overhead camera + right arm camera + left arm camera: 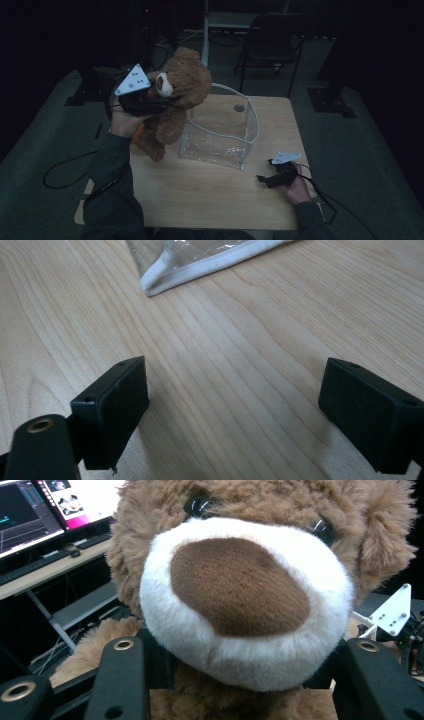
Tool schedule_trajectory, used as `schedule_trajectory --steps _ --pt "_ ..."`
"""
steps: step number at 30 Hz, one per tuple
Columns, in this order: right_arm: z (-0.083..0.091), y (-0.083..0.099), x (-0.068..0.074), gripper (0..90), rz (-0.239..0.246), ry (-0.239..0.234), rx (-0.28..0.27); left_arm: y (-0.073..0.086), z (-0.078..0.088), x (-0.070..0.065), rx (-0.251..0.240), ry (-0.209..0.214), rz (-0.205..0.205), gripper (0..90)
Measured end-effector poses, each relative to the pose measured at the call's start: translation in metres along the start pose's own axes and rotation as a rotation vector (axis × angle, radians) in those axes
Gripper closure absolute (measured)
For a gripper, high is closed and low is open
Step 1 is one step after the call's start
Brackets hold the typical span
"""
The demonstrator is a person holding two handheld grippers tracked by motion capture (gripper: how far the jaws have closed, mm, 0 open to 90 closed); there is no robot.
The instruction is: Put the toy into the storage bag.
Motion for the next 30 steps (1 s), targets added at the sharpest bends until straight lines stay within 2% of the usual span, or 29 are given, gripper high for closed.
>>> schedule_trajectory --steps 12,30 --pt "0.000 0.000 0.000 12.0 0.000 0.000 0.000 -0.009 -0.009 0.008 -0.005 0.007 0.008 45.6" --pt "0.000 0.000 0.000 12.0 -0.002 0.000 0.001 -0.023 -0.013 0.017 -0.008 0.012 0.004 45.6"
Point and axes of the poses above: each handheld gripper's, and its own axes: z roughly backward along the jaws, y roughly out of its underside, x roughly to its left, the point moved 1 cm from there along -z, roughly forward along the jaws, and after that the axes turned 1 degree about x, right-handed, at the moved point
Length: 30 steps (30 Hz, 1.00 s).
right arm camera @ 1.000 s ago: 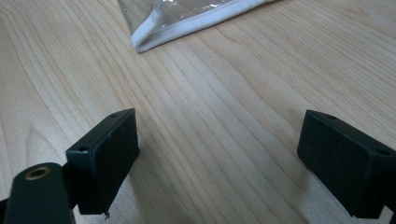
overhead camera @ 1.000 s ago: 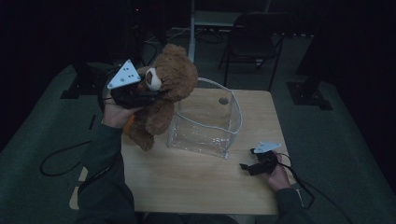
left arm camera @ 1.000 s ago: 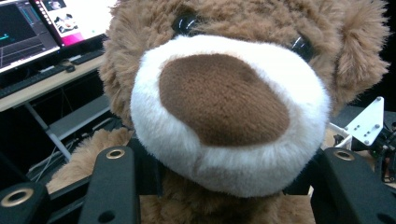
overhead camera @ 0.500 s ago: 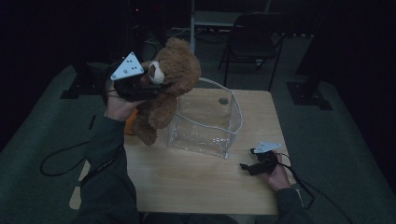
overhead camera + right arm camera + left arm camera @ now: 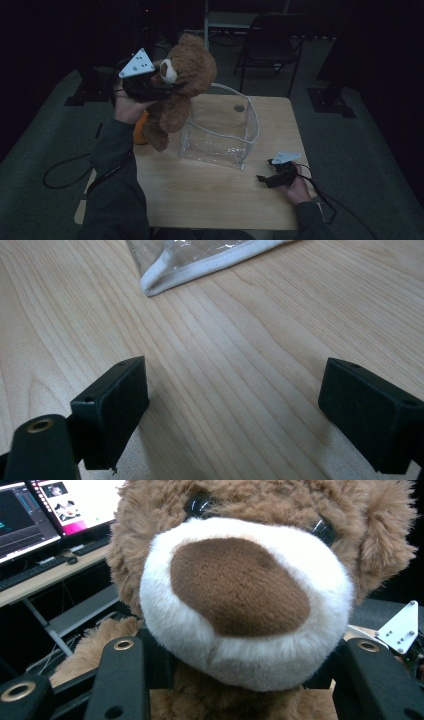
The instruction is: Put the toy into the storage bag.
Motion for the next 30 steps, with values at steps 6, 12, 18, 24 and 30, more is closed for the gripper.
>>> schedule_trajectory --steps 6,12,18,24,30 --pt "0.000 0.000 0.000 12.0 0.000 0.000 0.000 -0.006 -0.001 0.002 -0.010 0.003 -0.003 45.6" --pt "0.000 0.000 0.000 12.0 0.000 0.000 0.000 -0.012 -0.005 0.003 -0.015 0.010 -0.008 45.6" --pt "0.000 0.000 0.000 12.0 -0.001 0.000 0.000 -0.015 -0.010 0.004 -0.028 0.019 -0.008 45.6" --pt "0.000 0.000 0.000 11.9 0.001 0.000 -0.001 -0.019 -0.013 0.005 -0.037 0.020 -0.003 45.7" --pt "0.000 0.000 0.000 12.0 0.001 0.000 -0.001 -0.022 -0.016 0.007 -0.041 0.028 0.000 45.7"
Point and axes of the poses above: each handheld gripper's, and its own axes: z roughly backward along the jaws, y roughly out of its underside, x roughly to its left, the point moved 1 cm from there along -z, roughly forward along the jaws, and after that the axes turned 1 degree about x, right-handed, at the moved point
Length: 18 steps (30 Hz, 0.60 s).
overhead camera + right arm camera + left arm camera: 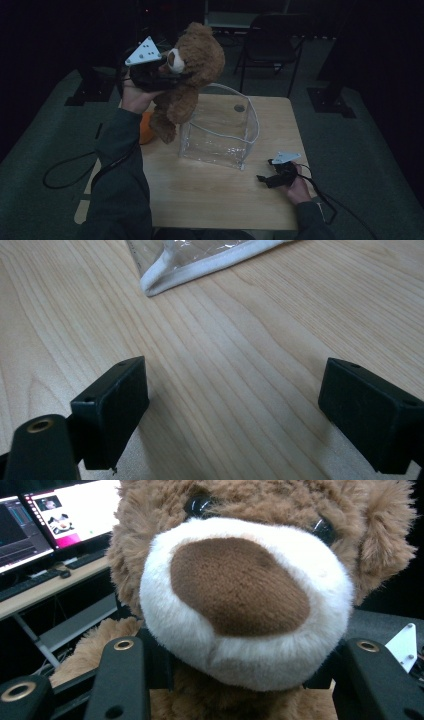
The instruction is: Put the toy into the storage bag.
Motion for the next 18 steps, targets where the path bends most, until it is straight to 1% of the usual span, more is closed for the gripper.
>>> schedule_trajectory --steps 9,18 --pt "0.000 0.000 0.000 11.9 0.000 0.000 0.000 -0.003 -0.006 0.001 0.010 0.003 0.000 45.7" --pt "0.000 0.000 0.000 12.0 0.000 0.000 0.000 -0.008 -0.013 0.002 0.015 0.015 -0.003 45.6"
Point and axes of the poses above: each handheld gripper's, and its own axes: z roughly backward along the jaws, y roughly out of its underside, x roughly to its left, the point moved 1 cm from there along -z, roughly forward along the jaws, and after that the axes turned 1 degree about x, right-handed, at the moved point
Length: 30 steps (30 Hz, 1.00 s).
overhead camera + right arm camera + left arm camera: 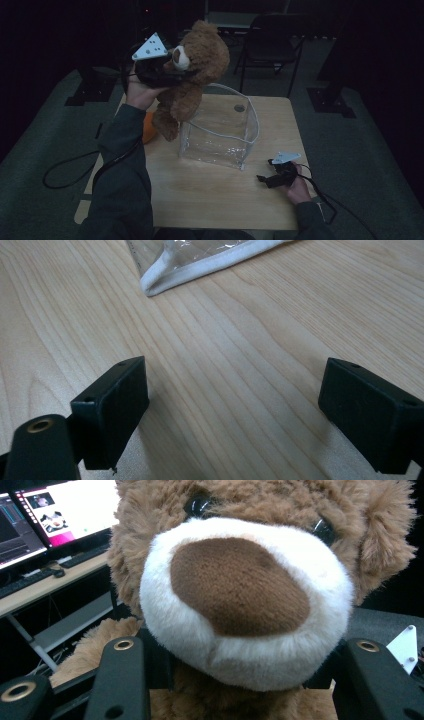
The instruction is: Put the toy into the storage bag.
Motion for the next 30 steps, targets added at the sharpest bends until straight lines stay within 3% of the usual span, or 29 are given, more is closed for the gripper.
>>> schedule_trajectory --steps 30 --pt "0.000 0.000 0.000 12.0 -0.001 -0.001 0.001 -0.028 -0.043 -0.003 0.006 0.065 -0.003 45.6"
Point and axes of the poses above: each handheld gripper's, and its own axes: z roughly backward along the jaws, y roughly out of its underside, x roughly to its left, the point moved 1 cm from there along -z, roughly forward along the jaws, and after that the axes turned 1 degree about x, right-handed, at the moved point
